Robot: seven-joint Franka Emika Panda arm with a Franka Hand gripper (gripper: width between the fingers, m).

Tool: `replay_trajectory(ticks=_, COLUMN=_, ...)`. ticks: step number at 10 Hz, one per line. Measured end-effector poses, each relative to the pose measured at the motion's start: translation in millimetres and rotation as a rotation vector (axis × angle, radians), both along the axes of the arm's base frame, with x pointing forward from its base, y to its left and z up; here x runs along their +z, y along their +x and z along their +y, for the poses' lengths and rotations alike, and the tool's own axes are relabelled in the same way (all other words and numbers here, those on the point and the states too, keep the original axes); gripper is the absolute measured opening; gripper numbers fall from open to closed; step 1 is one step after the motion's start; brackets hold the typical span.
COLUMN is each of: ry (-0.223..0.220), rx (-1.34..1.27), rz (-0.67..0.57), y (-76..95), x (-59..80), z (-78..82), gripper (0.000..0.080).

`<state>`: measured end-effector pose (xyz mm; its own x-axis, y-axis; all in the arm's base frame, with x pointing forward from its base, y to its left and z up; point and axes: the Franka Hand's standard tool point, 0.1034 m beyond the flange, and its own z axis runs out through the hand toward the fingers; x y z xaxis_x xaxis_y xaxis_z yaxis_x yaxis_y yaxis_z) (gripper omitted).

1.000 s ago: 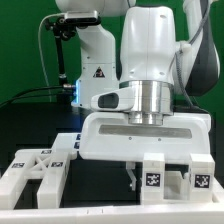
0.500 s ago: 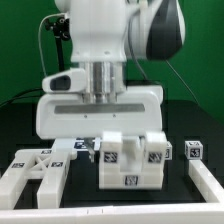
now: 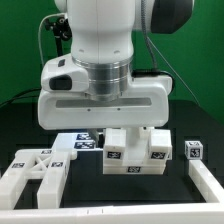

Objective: Assemble chair

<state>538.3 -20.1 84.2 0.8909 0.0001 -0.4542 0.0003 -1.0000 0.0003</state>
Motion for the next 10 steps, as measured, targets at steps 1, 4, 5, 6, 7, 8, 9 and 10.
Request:
replay_trajectory(ticks=1, ry=0.012, rx=0.004, rz=0.107, y=1.6, x=4.8, z=-4.4, gripper=0.0034)
replay_trajectory(ticks=4, ry=-0.018, rx=-0.031, rz=0.339, y=-8.0, x=-6.3, z=-5.3, gripper=0.0034)
replay_trajectory(ticks=5, ry=-0.020, rx=-0.036, rz=0.380, y=-9.1, x=-8.7, z=-7.7, gripper=0.0034)
replay_trajectory(ticks=6, ry=-0.022, rx=-0.041, rz=0.427, y=-11.4, x=-11.4, z=-9.7, gripper=0.0034)
replay_trajectory(ticks=7, ry=-0.022, rx=-0.039, rz=0.429, y=-9.8, x=-16.6, z=-11.9, gripper=0.0034)
replay_trajectory(ticks=8, ry=-0.023, rx=-0.046, rz=0.445, y=-12.7, x=-21.6, z=-15.0, gripper=0.0034)
replay_trajectory(ticks=9, ry=-0.032, rx=-0.058, rz=0.484, y=-16.5, x=-26.4, z=-16.3, gripper=0.0034)
replay_trajectory(ticks=10, ry=-0.044, rx=-0.066, rz=0.518, y=-18.1, x=-32.9, z=-16.0, gripper=0.0034)
